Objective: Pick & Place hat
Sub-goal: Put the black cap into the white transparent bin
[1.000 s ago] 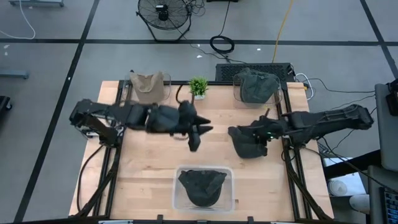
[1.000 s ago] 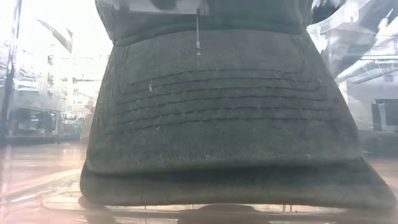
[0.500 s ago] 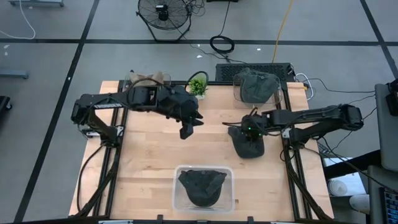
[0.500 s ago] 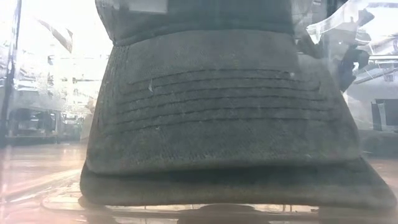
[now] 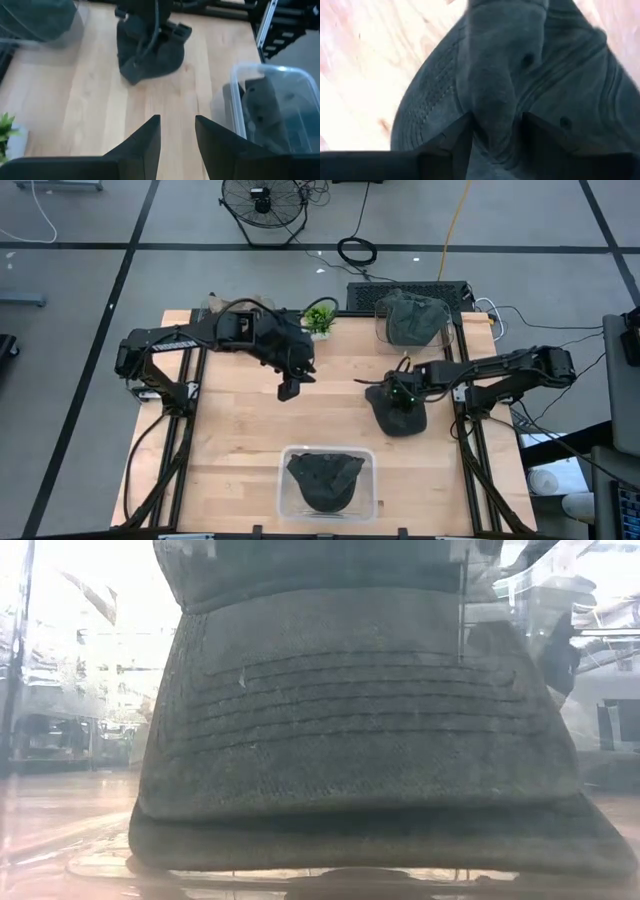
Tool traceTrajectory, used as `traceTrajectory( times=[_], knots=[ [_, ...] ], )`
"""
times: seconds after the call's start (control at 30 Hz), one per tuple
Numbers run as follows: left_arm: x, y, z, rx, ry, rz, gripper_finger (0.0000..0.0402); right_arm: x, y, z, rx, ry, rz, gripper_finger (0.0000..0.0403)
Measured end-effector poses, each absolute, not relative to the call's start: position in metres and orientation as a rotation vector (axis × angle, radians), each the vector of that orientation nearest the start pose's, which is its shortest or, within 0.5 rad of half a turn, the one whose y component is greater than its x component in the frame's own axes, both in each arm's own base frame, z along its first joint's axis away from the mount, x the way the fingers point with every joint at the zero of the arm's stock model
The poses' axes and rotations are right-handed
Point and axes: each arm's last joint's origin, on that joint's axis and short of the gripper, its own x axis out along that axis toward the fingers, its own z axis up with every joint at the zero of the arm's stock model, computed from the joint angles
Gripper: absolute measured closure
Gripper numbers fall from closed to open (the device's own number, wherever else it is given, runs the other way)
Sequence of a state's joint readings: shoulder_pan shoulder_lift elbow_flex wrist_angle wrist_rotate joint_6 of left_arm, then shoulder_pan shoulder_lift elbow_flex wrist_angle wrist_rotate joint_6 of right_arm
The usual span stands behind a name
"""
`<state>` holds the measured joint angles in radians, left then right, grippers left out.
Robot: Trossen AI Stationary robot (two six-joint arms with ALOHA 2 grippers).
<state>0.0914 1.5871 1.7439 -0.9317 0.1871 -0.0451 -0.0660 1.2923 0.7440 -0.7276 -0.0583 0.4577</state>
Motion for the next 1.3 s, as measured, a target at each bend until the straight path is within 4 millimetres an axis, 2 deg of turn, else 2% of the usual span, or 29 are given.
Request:
traceTrajectory(
  times=[0.17,0.37,0.5,0.67,0.83,1.13,1.23,1.3],
  knots=[
    [0.318,0.024,0.391,-0.169,0.867,-0.068,0.027,0.215,-0.012,0.186,0.614,1.213,-0.39,0.0281],
    [0.308,0.023,0.394,-0.178,0.905,-0.058,0.027,0.225,-0.009,0.191,0.751,1.079,-0.44,0.0386],
    [0.306,0.024,0.394,-0.147,0.909,-0.01,0.027,0.232,0.007,0.196,0.79,0.982,-0.467,0.039],
    [0.301,0.025,0.397,-0.151,0.908,0.031,0.0271,0.233,0.029,0.208,0.762,0.971,-0.491,0.0398],
    [0.289,0.024,0.408,-0.141,0.873,0.026,0.0271,0.239,0.049,0.248,0.651,0.916,-0.464,0.04],
    [0.27,0.034,0.425,-0.145,0.787,0.072,0.0271,0.252,0.054,0.358,0.429,0.651,-0.482,0.0402],
    [0.268,0.039,0.428,-0.159,0.761,0.093,0.0271,0.264,0.058,0.385,0.395,0.591,-0.433,0.0402],
    [0.263,0.041,0.432,-0.175,0.746,0.107,0.0271,0.275,0.062,0.394,0.369,0.586,-0.411,0.0402]
  ],
)
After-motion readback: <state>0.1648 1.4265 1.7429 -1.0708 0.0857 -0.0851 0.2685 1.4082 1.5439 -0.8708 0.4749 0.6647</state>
